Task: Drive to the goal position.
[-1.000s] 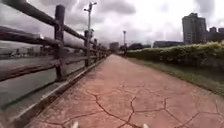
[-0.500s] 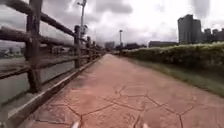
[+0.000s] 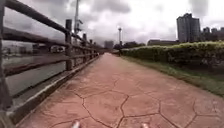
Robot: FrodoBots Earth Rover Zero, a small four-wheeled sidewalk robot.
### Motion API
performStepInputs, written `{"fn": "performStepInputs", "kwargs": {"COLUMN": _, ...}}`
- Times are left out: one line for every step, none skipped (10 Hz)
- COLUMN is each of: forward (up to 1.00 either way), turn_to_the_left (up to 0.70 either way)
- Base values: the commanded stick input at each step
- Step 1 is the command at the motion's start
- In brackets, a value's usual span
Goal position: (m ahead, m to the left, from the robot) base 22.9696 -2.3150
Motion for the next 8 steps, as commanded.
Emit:
{"fn": "performStepInputs", "kwargs": {"forward": 1.0, "turn_to_the_left": 0.0}}
{"fn": "performStepInputs", "kwargs": {"forward": 1.0, "turn_to_the_left": 0.0}}
{"fn": "performStepInputs", "kwargs": {"forward": 1.0, "turn_to_the_left": 0.0}}
{"fn": "performStepInputs", "kwargs": {"forward": 1.0, "turn_to_the_left": 0.0}}
{"fn": "performStepInputs", "kwargs": {"forward": 1.0, "turn_to_the_left": 0.0}}
{"fn": "performStepInputs", "kwargs": {"forward": 1.0, "turn_to_the_left": 0.0}}
{"fn": "performStepInputs", "kwargs": {"forward": 1.0, "turn_to_the_left": 0.0}}
{"fn": "performStepInputs", "kwargs": {"forward": 1.0, "turn_to_the_left": 0.0}}
